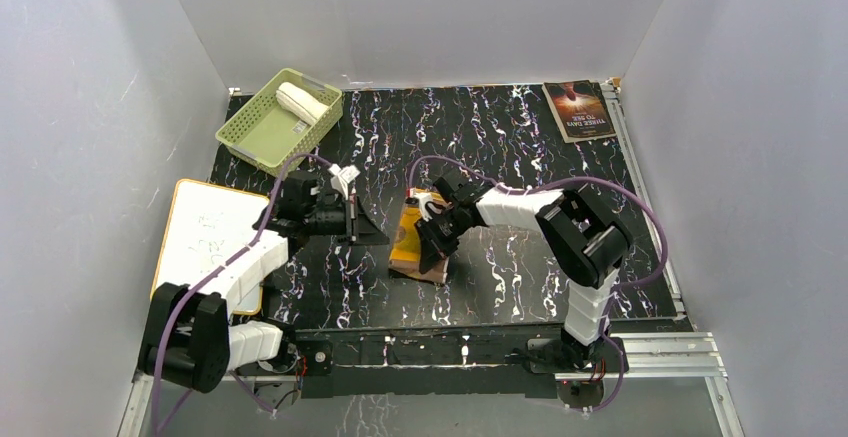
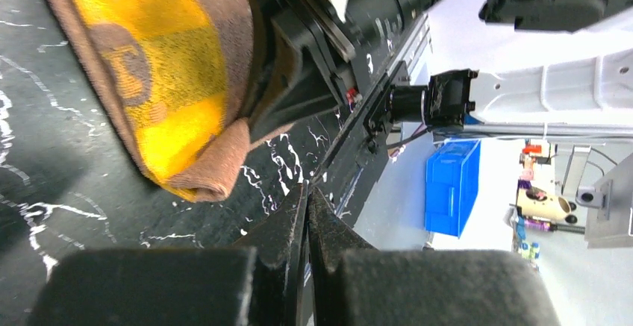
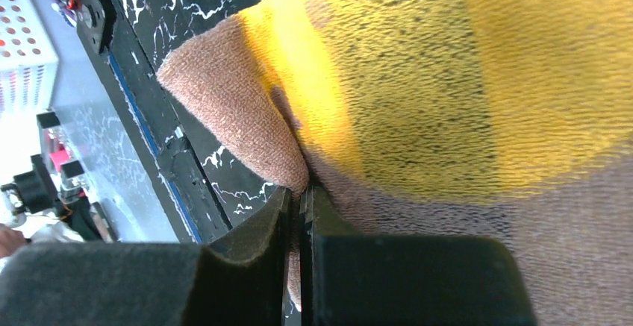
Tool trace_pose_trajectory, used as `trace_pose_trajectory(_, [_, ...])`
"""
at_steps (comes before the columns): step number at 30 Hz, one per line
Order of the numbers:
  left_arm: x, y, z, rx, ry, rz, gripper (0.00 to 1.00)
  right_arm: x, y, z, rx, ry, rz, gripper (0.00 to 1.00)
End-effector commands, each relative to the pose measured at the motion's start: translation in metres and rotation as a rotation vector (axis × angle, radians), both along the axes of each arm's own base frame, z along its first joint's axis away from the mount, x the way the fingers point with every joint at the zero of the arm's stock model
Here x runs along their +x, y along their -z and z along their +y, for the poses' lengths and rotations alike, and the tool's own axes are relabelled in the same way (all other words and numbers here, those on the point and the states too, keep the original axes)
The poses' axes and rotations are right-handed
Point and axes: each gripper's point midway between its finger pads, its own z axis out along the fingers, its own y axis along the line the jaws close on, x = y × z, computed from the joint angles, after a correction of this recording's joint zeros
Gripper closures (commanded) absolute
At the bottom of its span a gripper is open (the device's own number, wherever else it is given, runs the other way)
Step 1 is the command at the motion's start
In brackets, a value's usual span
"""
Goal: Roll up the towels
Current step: Roll the towel at the center of the board.
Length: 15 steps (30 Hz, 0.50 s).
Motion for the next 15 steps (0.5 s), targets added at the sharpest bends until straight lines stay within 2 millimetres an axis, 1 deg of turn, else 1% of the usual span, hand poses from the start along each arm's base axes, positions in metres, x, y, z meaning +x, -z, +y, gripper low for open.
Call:
trace_pose_trajectory(1, [-0.008, 0.001, -0.021, -0.019, 0.049, 0.005, 1.0, 0.025, -0.016, 0.015, 0.089, 0.022, 0.002, 1.0])
trace_pose_trajectory(3, [-0.009, 0.001, -0.027, -0.026, 0.057, 0.005, 1.0, 0.029, -0.016, 0.016, 0.098, 0.029, 0.019, 1.0])
trace_pose_trajectory(6, [-0.009, 0.003, -0.031, -0.033, 0.058, 0.015, 1.0, 0.035, -0.013, 0.017, 0.108, 0.052, 0.057, 1.0])
trace_pose_trajectory(8, [-0.009, 0.005, -0.032, -0.031, 0.058, 0.02, 1.0, 0.037, -0.006, 0.016, 0.097, 0.063, 0.08, 1.0])
trace_pose_trajectory(11, [-0.009, 0.009, -0.033, -0.024, 0.059, 0.032, 1.0, 0.034, 0.011, 0.013, 0.068, 0.069, 0.12, 1.0])
trace_pose_trajectory(15, [-0.01, 0.024, -0.036, -0.011, 0.054, 0.069, 1.0, 0.028, 0.028, 0.009, 0.043, 0.08, 0.16, 1.0])
